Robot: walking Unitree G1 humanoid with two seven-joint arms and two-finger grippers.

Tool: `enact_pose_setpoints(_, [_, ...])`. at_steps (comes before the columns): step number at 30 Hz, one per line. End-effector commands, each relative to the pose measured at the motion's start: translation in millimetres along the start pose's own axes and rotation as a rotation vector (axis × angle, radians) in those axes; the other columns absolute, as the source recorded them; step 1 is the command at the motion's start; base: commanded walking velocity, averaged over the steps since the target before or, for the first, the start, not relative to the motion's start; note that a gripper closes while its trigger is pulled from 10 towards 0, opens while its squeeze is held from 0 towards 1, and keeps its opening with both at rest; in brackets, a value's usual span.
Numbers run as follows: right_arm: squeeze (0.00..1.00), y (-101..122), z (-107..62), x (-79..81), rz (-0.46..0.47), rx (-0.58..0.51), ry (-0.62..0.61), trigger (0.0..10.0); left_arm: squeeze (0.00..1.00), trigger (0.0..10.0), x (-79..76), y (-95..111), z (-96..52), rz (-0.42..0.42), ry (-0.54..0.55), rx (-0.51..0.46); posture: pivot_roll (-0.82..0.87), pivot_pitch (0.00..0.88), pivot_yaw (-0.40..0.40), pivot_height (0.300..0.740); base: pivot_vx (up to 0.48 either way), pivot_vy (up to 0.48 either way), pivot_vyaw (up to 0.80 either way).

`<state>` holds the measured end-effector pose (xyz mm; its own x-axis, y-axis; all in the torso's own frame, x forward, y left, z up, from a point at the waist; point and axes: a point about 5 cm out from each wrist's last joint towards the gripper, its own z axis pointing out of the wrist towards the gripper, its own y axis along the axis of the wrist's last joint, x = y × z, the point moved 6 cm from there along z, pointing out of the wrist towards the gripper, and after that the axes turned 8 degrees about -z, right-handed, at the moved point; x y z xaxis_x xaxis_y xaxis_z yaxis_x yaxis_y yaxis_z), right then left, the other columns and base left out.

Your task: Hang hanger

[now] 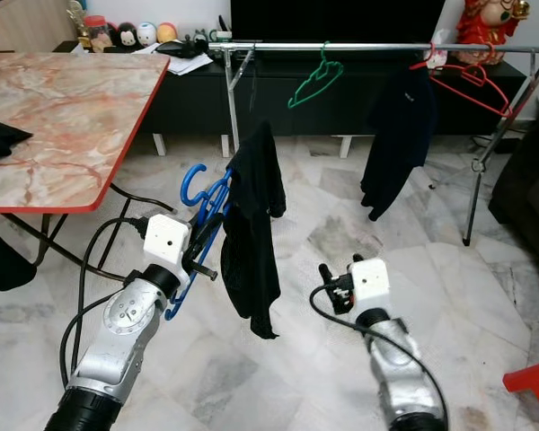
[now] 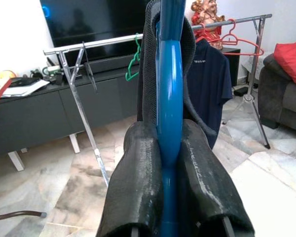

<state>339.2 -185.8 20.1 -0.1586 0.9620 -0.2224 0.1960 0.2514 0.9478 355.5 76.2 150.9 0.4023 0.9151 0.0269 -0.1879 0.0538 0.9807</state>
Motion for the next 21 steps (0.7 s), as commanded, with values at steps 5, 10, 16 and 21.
enact_pose_setpoints(5, [0.0,-15.6,-1.5,-10.6,0.049,0.054,-0.124,0.0,0.0,10.0,-2.1,22.2,6.4,0.002,-0.012,-0.075,0.01,0.0,-0.015,0.74,0.0,0.0,0.0])
enact_pose_setpoints(10, [0.0,-17.0,-0.8,-9.6,0.049,0.055,-0.125,0.0,0.0,10.0,-2.4,22.2,6.6,0.002,-0.012,-0.075,0.01,0.0,-0.016,0.74,0.0,0.0,0.0])
enact_pose_setpoints(16, [0.0,-16.6,1.5,-8.3,0.047,0.053,-0.134,0.0,0.0,10.0,-2.6,22.5,6.6,0.0,-0.011,-0.077,0.01,0.0,-0.018,0.74,0.0,0.0,0.0])
enact_pose_setpoints(21, [0.0,-18.1,3.4,-7.0,0.045,0.061,-0.139,0.0,0.0,10.0,-2.6,22.5,6.6,0.0,-0.011,-0.077,0.01,0.0,-0.018,0.74,0.0,0.0,0.0])
